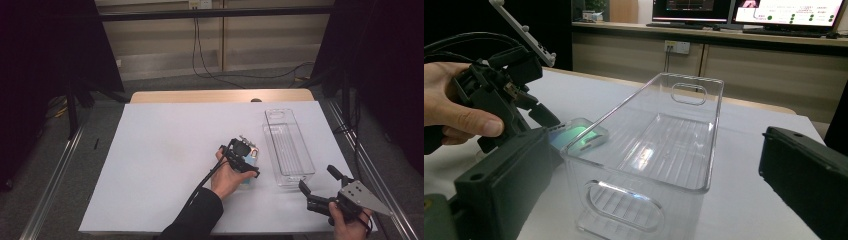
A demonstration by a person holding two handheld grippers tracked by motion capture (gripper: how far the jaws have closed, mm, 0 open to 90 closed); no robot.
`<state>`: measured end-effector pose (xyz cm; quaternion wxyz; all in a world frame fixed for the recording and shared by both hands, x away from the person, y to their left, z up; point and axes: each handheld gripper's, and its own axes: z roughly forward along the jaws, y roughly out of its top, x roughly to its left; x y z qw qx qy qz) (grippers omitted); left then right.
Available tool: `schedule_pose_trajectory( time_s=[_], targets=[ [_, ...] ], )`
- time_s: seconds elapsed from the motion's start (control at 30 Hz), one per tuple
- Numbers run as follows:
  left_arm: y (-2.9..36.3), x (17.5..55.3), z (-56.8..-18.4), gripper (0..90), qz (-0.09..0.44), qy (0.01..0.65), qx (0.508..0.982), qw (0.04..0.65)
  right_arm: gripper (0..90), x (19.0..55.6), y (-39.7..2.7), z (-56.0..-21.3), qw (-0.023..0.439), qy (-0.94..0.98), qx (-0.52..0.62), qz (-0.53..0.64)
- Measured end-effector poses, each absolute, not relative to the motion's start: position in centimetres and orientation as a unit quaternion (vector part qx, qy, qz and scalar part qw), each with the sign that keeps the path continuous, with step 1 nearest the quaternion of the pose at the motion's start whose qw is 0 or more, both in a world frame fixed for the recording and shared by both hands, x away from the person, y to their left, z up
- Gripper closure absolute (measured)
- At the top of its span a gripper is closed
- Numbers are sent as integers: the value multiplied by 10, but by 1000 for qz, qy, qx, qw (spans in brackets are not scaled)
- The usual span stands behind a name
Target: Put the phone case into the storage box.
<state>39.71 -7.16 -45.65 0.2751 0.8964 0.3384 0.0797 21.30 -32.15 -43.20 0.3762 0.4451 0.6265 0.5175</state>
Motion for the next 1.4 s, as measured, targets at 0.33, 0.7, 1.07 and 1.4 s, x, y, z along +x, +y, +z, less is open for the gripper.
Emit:
schedule_pose_trajectory(
  time_s=[0.33, 0.7, 1.07, 1.4],
  targets=[
    [-63, 402, -451, 164, 69, 330, 900, 275, 0, 213, -321, -432, 376, 627, 445, 518],
    [-54, 401, -450, 169, 58, 322, 900, 288, 0, 213, -322, -432, 377, 626, 446, 517],
    [-36, 398, -441, 168, 69, 322, 886, 327, 0, 213, -321, -432, 377, 626, 446, 517],
    [-23, 389, -429, 168, 96, 298, 881, 355, 0, 213, -321, -432, 377, 625, 447, 517]
  ],
)
